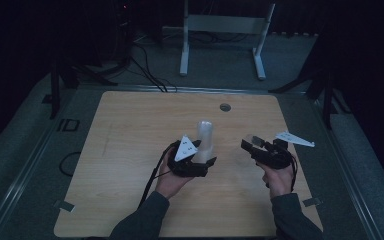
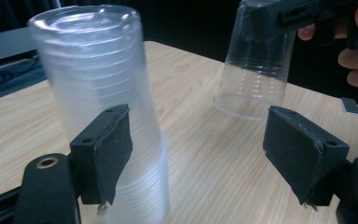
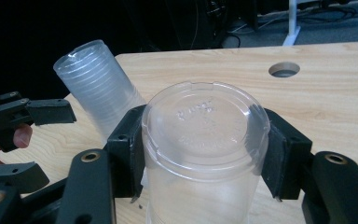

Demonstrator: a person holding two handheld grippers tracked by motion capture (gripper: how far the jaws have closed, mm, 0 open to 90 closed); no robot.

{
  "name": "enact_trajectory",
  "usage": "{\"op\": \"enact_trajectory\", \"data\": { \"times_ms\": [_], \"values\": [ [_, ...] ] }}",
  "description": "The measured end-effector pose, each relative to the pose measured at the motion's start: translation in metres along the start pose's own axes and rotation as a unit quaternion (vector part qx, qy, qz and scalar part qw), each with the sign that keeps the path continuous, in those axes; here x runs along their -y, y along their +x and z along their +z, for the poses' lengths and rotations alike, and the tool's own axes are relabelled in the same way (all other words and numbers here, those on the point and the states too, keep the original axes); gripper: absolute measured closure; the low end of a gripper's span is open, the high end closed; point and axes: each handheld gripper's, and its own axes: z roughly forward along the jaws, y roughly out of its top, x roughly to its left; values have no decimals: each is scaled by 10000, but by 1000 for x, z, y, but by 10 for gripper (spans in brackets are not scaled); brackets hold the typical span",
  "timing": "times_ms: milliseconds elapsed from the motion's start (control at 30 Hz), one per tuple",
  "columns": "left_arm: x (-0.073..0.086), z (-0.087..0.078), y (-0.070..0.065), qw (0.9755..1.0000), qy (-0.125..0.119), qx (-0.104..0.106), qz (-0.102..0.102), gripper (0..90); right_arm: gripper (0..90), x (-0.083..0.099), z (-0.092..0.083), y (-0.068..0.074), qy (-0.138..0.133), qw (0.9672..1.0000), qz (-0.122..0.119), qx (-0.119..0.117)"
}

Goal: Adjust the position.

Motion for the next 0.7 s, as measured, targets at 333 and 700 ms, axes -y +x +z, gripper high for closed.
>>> {"op": "enact_trajectory", "data": {
  "times_ms": [333, 700],
  "values": [
    [-3, 11, -8, 9994, 67, 336, 96, 239, 408, 12, 3, 2, 43, 9997, 239, -24],
    [-4, 25, -18, 9985, 136, 503, 168, 251, 409, 19, 4, 5, 14, 9981, 534, -295]
  ]
}}
